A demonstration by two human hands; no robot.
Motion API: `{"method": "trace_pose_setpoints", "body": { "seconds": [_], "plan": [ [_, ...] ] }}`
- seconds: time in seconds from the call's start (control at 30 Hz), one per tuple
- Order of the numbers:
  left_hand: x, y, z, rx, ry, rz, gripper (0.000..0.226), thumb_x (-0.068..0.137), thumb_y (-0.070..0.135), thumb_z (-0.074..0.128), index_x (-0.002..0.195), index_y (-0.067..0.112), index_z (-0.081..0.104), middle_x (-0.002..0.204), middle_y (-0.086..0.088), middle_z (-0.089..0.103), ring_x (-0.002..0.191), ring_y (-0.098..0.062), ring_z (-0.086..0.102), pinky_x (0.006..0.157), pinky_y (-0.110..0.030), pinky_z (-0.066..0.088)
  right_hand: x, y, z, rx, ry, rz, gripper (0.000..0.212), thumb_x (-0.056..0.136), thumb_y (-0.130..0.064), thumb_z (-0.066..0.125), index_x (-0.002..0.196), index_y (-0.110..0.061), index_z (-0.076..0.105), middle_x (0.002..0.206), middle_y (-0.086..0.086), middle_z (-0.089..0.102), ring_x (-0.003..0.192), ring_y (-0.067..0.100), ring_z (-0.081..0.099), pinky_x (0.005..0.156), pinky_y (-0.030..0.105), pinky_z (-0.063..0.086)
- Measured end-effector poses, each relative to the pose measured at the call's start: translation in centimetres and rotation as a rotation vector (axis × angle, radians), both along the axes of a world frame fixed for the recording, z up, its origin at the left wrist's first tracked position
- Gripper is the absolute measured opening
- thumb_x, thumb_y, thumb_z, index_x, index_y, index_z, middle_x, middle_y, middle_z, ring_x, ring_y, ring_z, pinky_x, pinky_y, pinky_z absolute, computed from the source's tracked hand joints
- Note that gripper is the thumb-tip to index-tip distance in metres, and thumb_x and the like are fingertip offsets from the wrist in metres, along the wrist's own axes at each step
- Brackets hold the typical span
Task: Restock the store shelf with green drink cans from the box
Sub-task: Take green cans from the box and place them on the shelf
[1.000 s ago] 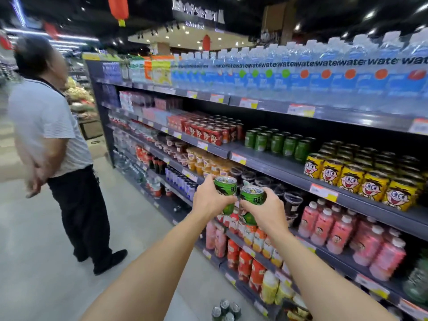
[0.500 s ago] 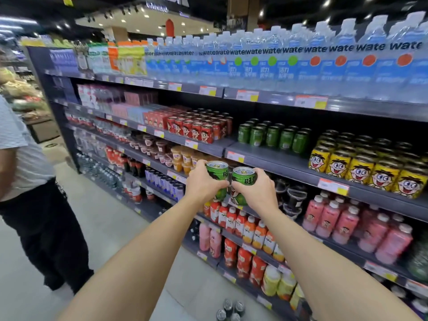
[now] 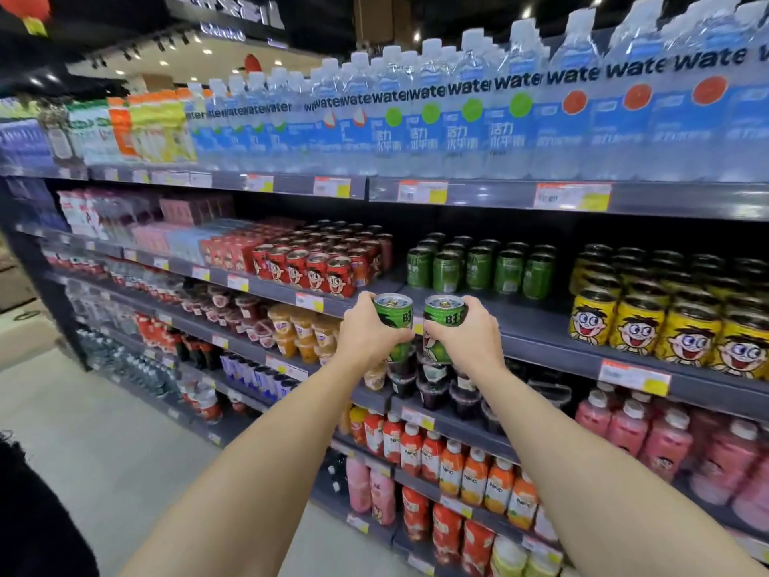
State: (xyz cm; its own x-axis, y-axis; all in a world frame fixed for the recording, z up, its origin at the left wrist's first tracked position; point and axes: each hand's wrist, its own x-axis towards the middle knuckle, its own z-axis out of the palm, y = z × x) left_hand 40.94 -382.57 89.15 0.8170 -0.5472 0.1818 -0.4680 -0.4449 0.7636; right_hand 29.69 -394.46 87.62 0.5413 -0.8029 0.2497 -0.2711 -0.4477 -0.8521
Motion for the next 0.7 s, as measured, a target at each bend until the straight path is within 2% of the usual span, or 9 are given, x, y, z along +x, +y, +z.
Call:
{"method": "trace_pose_setpoints", "body": {
  "seconds": [0.1, 0.23, 0.3, 0.47, 0.6, 0.7],
  "plan": [
    [2.4, -3.3, 0.1, -0.003, -0.008, -0.035, 0.077, 0.064, 0.038, 0.088, 0.123, 0.017, 0.043, 0.115, -0.004, 0.06, 0.096, -0.019, 0.062, 0.077, -0.034, 0.055, 1.9, -2.7, 0.3, 0.003, 0.011, -0.035, 0.05, 0.078, -0.037, 0.076, 0.119, -0.019, 0.053, 0.102, -0.004, 0.052, 0.107, 0.02, 0.05, 0.078, 0.032, 0.04],
    [4.6, -7.1, 0.1, 0.025, -0.015, -0.07, 0.089, 0.059, 0.047, 0.088, 0.129, 0.018, 0.042, 0.122, -0.005, 0.057, 0.104, -0.023, 0.06, 0.085, -0.041, 0.055, 3.7, -6.0, 0.2, 0.001, 0.053, -0.087, 0.064, 0.077, -0.04, 0.076, 0.131, -0.019, 0.05, 0.122, 0.003, 0.059, 0.118, 0.024, 0.05, 0.083, 0.033, 0.043],
    [5.5, -8.9, -0.1, 0.016, 0.005, -0.092, 0.089, 0.057, 0.048, 0.088, 0.127, 0.019, 0.043, 0.122, -0.005, 0.058, 0.105, -0.024, 0.061, 0.086, -0.042, 0.055, 4.5, -7.5, 0.2, 0.008, 0.058, -0.118, 0.066, 0.077, -0.04, 0.076, 0.133, -0.018, 0.049, 0.124, 0.002, 0.058, 0.118, 0.023, 0.05, 0.083, 0.031, 0.042],
    [7.8, -13.7, -1.0, 0.019, -0.003, -0.187, 0.09, 0.064, 0.042, 0.086, 0.136, 0.014, 0.04, 0.127, -0.008, 0.056, 0.109, -0.025, 0.058, 0.08, -0.031, 0.049, 6.0, -10.8, -0.4, 0.025, 0.056, -0.225, 0.079, 0.072, -0.046, 0.078, 0.138, -0.018, 0.046, 0.131, 0.006, 0.057, 0.121, 0.028, 0.053, 0.095, 0.043, 0.049],
    [9.4, -17.4, -1.8, 0.006, -0.002, -0.264, 0.089, 0.065, 0.041, 0.086, 0.136, 0.015, 0.04, 0.125, -0.006, 0.058, 0.104, -0.023, 0.06, 0.076, -0.03, 0.047, 7.0, -13.2, -1.0, 0.029, 0.063, -0.321, 0.081, 0.074, -0.046, 0.079, 0.141, -0.018, 0.043, 0.136, 0.007, 0.054, 0.123, 0.028, 0.053, 0.095, 0.043, 0.049],
    [10.5, -20.0, -2.3, 0.031, -0.009, -0.338, 0.093, 0.063, 0.042, 0.087, 0.137, 0.012, 0.04, 0.124, -0.008, 0.06, 0.106, -0.026, 0.061, 0.083, -0.036, 0.053, 7.5, -14.7, -1.5, 0.037, 0.064, -0.4, 0.081, 0.074, -0.046, 0.08, 0.141, -0.016, 0.044, 0.134, 0.008, 0.057, 0.121, 0.029, 0.055, 0.094, 0.044, 0.05]
  ]
}}
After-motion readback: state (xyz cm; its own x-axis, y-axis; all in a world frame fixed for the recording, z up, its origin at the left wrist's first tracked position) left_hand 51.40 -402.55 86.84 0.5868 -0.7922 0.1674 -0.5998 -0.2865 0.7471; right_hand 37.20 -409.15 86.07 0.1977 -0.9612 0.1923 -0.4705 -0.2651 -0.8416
